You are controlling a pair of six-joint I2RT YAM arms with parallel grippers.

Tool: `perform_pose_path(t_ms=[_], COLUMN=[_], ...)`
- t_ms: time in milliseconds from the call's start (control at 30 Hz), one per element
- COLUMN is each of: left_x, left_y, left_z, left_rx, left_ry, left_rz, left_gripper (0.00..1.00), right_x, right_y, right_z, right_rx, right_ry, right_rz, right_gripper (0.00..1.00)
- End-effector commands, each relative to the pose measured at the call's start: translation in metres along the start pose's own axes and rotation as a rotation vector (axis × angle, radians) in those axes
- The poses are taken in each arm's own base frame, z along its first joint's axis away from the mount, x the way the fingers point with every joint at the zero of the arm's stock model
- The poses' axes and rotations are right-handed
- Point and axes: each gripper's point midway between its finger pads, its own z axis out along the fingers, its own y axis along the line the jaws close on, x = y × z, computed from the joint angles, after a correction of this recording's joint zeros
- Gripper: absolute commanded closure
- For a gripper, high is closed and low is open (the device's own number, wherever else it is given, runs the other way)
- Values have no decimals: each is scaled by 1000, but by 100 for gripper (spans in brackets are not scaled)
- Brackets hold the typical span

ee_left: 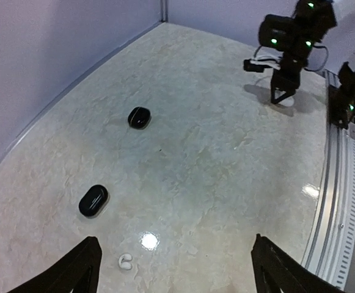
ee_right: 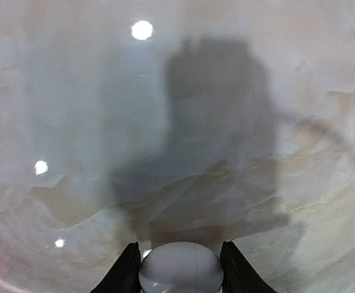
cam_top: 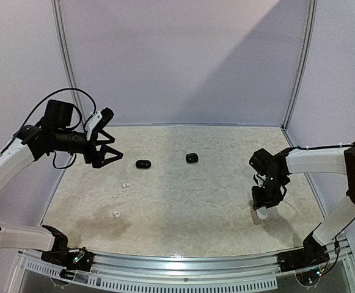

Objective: Insert the wireless bluetooth earbuds into the charging case

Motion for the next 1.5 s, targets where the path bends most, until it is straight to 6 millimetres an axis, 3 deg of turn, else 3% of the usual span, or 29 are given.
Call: perform_pose_path(t_ms=[0, 133, 233, 333, 467, 600, 833, 967, 1167, 1367, 1467], left_x=[-5, 9, 13, 15, 11, 12, 25, 29, 14, 15, 12], left_y=[-59, -101, -121, -136, -148, -160, -173, -176, -176, -179, -179], left_z=[-20, -36, -43, -49, -51, -56, -59, -53, -50, -42, -35], left_rx=[210, 308, 388, 492, 525, 562, 635, 655, 633, 656, 649], left_ry=[-145, -217, -218, -194, -217, -230, -236, -250, -309, -305, -302], left_rz=[323, 668, 799, 866, 1025, 1133, 1166, 1194, 1226, 1228, 1226], left_gripper=[14, 14, 14, 15, 12, 11, 27, 28, 27, 27, 33], right_x=[-22, -24, -2, 23, 56, 76, 91, 94, 98, 95, 96], right_y=[77, 172, 230, 279, 334, 375, 405, 413, 419, 423, 425], right_z=[-64, -161, -222, -262, -281, -270, -278, -281, -278, -283, -279], right_rx=[-315, -647, -825, -945, -1025, -1043, -1154, -1189, -1196, -1199, -1195], right_ry=[-140, -368, -491, -535, -481, -412, -459, -472, -471, -490, -482], right_rz=[-167, -448, -677, -877, -1096, -1215, -1219, -1217, -1221, -1230, -1241], right_gripper=[78, 79, 81, 83, 83, 83, 85, 85, 86, 87, 87])
